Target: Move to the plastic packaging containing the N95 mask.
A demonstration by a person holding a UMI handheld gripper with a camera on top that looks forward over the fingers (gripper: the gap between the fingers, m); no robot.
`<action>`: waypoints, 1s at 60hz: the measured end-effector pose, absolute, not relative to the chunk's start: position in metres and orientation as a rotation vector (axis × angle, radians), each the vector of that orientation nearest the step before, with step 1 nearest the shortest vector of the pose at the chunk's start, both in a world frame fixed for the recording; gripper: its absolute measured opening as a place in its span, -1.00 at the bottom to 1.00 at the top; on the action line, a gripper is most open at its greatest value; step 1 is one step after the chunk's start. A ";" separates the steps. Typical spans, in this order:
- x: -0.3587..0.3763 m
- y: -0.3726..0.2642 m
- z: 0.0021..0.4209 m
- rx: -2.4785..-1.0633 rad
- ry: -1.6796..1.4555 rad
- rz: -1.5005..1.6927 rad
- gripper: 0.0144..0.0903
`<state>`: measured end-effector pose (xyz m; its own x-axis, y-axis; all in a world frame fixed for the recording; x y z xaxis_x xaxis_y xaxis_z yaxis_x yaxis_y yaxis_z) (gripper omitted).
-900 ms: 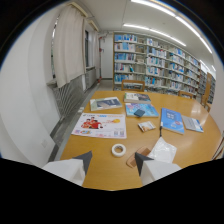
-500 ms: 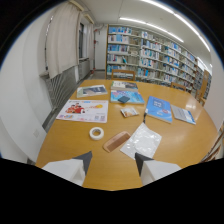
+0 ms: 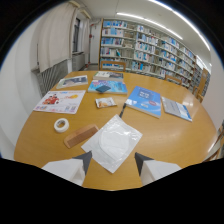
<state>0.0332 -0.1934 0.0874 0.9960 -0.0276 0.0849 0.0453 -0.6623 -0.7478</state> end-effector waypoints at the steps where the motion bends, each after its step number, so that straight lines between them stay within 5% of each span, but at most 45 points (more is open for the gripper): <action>1: 0.035 -0.190 0.085 -2.293 -0.015 -0.109 0.85; 27: 0.068 -0.097 0.026 -2.306 -0.073 -0.048 0.85; 60: 0.071 -0.075 0.019 -2.316 -0.089 -0.006 0.86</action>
